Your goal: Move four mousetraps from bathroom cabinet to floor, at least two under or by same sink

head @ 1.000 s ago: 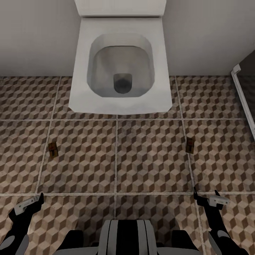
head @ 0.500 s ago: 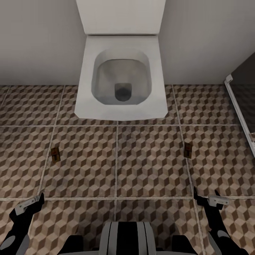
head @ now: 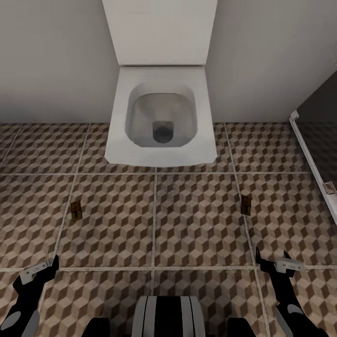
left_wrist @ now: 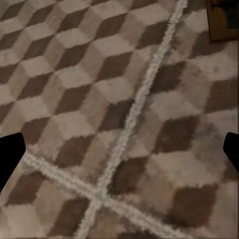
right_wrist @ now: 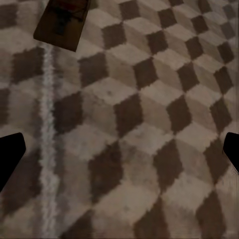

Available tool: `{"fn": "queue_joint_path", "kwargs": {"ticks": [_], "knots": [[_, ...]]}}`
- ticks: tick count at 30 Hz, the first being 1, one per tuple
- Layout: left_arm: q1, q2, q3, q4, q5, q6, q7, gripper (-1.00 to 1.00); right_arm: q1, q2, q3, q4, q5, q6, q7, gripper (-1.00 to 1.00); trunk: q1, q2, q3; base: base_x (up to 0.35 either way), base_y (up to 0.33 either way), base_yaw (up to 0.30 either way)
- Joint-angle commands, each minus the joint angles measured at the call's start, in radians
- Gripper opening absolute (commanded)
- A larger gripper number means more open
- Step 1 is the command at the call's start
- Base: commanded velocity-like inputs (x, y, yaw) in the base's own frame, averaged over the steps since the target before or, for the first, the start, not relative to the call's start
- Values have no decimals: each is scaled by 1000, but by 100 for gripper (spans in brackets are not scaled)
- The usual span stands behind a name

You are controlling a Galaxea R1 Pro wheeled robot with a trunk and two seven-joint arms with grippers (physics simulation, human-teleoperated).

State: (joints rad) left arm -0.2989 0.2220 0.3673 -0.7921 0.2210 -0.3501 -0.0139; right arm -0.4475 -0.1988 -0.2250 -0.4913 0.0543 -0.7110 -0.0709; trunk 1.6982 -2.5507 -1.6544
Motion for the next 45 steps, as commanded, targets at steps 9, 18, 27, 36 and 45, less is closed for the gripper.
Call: {"fn": "queue_joint_path", "kwargs": {"ticks": [9,18,27,36,45], "knots": [[0,7,1,1,6,-3,-1,100,0,0,-1,-1,6,-2,-6,100,-4,2,34,0,0,0],[0,9,5,1,6,-3,-1,100,0,-1,0,-2,7,0,-6,100,-8,4,69,0,0,0],[0,16,35,8,7,-3,-1,100,0,-4,-3,1,0,3,-5,100,-12,6,104,0,0,0],[0,30,129,34,7,-2,-12,100,0,-22,-4,52,0,5,-2,100,-16,8,139,0,0,0],[0,38,138,108,9,-2,-19,100,0,-52,-5,102,-1,4,77,100,-20,10,174,0,0,0]]}}
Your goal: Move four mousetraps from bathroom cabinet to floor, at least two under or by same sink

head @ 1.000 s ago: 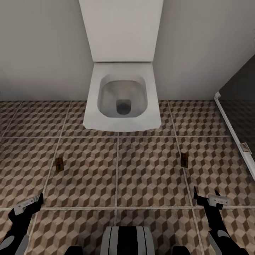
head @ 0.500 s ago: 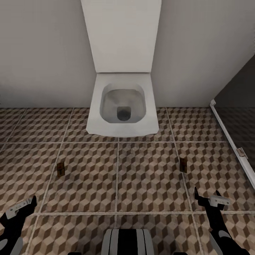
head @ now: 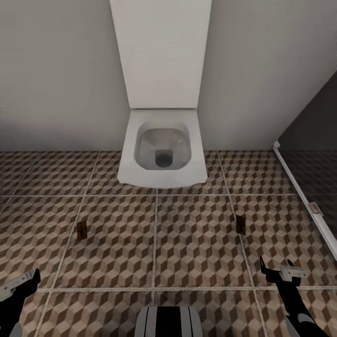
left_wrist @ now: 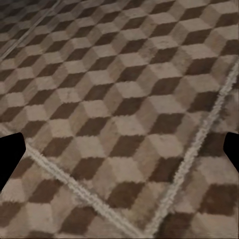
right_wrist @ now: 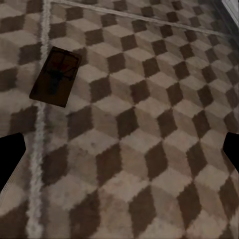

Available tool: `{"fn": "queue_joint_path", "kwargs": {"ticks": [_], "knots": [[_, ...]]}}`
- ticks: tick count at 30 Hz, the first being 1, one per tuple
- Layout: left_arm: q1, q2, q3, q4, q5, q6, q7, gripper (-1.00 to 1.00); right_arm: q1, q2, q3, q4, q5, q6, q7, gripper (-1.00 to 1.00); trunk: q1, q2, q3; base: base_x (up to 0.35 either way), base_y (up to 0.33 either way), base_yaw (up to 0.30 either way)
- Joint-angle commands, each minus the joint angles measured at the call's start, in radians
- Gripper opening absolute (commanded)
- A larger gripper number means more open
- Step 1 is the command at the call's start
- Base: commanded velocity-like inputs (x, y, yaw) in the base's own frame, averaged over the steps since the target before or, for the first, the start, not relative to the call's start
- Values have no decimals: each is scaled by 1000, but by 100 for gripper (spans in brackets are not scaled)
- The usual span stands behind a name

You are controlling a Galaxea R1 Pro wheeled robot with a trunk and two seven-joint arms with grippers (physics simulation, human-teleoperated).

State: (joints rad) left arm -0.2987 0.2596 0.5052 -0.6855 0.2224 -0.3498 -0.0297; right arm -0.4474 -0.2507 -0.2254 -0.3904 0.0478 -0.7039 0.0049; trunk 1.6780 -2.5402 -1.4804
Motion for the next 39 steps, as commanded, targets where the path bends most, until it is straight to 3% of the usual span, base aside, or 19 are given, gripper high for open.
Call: {"fn": "queue_joint_path", "kwargs": {"ticks": [1,7,13,19,21,23,28,31,39], "knots": [[0,0,-1,8,7,-3,-3,100,0,-2,-5,5,5,-3,11,100,-1,0,3,0,0,0],[0,-2,-5,42,9,-2,-14,100,0,-12,-6,51,4,-4,47,100,-3,1,27,0,0,0],[0,2,2,91,11,-2,-82,100,0,-16,-5,94,6,-2,57,100,-6,3,50,0,0,0],[0,29,6,165,14,-2,-136,100,0,-40,-3,135,6,-2,66,100,-9,4,73,0,0,0],[0,33,6,186,15,-3,-141,100,0,-46,-3,150,6,-2,79,100,-10,5,81,0,0,0],[0,40,6,244,14,-3,-149,100,-1,-70,-4,210,3,-2,162,100,-10,5,89,0,0,0],[0,44,8,294,14,-5,-153,100,-1,-85,-5,267,1,-1,209,100,-13,6,108,0,0,0],[0,43,1,355,10,-7,-154,100,-1,-90,-4,327,2,1,221,100,-14,7,119,0,0,0],[0,45,0,439,8,-9,-153,100,-1,-88,0,353,4,3,217,100,-18,9,150,0,0,0]]}}
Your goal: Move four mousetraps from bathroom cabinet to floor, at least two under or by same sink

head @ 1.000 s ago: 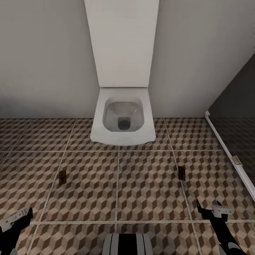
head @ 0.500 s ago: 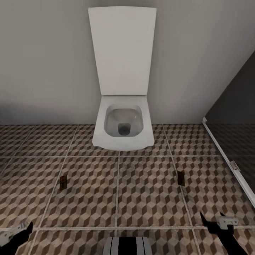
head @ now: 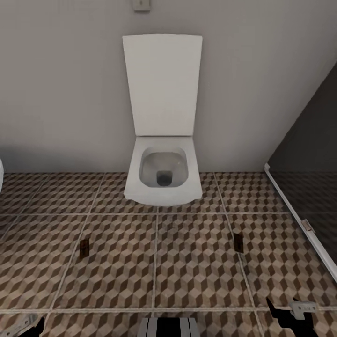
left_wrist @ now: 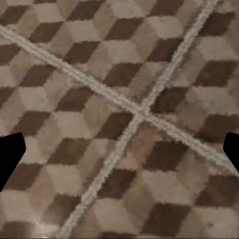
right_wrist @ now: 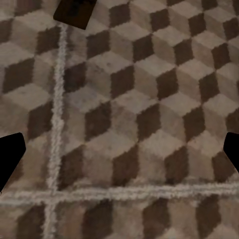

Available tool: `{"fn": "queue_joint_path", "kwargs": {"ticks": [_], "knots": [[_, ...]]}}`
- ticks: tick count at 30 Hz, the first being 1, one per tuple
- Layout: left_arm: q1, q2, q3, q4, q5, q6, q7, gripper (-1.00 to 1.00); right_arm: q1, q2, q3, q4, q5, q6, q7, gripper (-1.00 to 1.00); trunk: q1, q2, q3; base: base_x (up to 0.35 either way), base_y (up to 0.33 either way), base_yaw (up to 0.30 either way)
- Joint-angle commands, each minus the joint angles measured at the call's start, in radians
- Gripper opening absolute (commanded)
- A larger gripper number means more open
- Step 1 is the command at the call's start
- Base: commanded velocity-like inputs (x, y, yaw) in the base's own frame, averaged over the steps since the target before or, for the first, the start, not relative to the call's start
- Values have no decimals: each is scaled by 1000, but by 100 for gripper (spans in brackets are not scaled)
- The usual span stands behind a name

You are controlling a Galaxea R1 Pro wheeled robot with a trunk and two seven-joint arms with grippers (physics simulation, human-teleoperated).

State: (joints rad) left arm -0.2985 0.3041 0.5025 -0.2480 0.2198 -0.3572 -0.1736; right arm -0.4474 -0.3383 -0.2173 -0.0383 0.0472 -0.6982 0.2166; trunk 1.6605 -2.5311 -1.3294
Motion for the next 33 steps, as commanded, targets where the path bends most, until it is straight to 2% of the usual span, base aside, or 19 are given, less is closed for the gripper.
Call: {"fn": "queue_joint_path", "kwargs": {"ticks": [1,14,33], "knots": [[-1,0,2,8,10,-2,-9,100,-1,1,-9,3,5,-3,5,100,-1,0,3,0,0,0],[-1,1,5,60,9,-6,2,100,-1,11,-8,44,5,-8,-2,100,-6,3,54,0,0,0],[-1,0,7,69,9,-7,6,100,0,16,-8,66,4,-7,-1,100,-15,7,127,0,0,0]]}}
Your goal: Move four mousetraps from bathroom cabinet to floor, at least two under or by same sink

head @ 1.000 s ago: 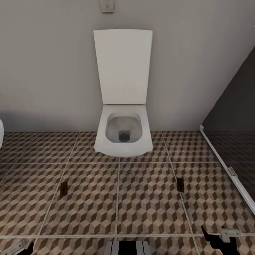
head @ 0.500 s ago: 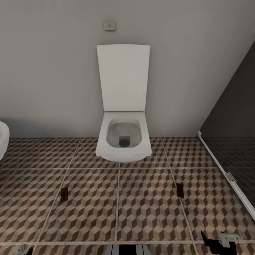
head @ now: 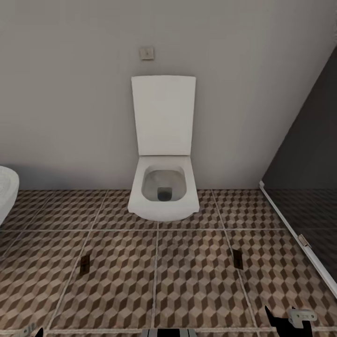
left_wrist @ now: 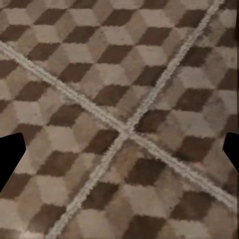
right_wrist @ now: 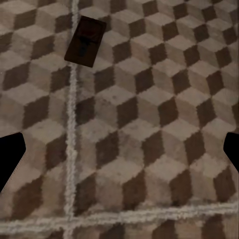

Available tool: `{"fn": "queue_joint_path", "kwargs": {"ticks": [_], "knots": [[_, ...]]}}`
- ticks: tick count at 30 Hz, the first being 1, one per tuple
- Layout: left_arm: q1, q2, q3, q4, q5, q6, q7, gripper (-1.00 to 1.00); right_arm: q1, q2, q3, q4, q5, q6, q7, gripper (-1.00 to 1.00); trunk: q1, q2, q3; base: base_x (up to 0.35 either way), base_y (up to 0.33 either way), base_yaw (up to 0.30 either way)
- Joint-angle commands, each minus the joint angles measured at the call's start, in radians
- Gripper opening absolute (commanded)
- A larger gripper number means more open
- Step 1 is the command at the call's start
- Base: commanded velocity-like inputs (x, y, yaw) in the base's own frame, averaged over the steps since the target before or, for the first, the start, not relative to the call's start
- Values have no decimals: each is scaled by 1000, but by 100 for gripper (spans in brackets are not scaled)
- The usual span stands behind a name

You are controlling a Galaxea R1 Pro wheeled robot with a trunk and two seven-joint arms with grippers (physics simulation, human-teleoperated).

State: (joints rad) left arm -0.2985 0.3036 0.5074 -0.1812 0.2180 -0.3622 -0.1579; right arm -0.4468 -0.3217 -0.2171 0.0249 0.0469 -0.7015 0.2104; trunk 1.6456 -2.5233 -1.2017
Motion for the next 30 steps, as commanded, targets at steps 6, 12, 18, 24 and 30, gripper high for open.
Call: {"fn": "queue_joint_path", "kwargs": {"ticks": [6,12,18,24,30], "knots": [[-1,-2,2,2,11,-2,-9,100,-1,0,-8,3,5,-4,5,100,-3,1,23,0,0,0],[-1,-4,2,2,11,-2,-9,100,-1,4,-8,7,5,-2,6,100,-6,3,46,0,0,0],[-1,-4,1,2,11,-2,-9,100,-1,14,-8,23,4,-2,6,100,-8,4,69,0,0,0],[-1,-7,1,3,10,-1,-9,100,-1,19,-8,29,4,-2,5,100,-11,5,92,0,0,0],[-1,-9,0,5,9,-1,-9,100,-1,21,-8,36,4,0,7,100,-14,7,115,0,0,0]]}}
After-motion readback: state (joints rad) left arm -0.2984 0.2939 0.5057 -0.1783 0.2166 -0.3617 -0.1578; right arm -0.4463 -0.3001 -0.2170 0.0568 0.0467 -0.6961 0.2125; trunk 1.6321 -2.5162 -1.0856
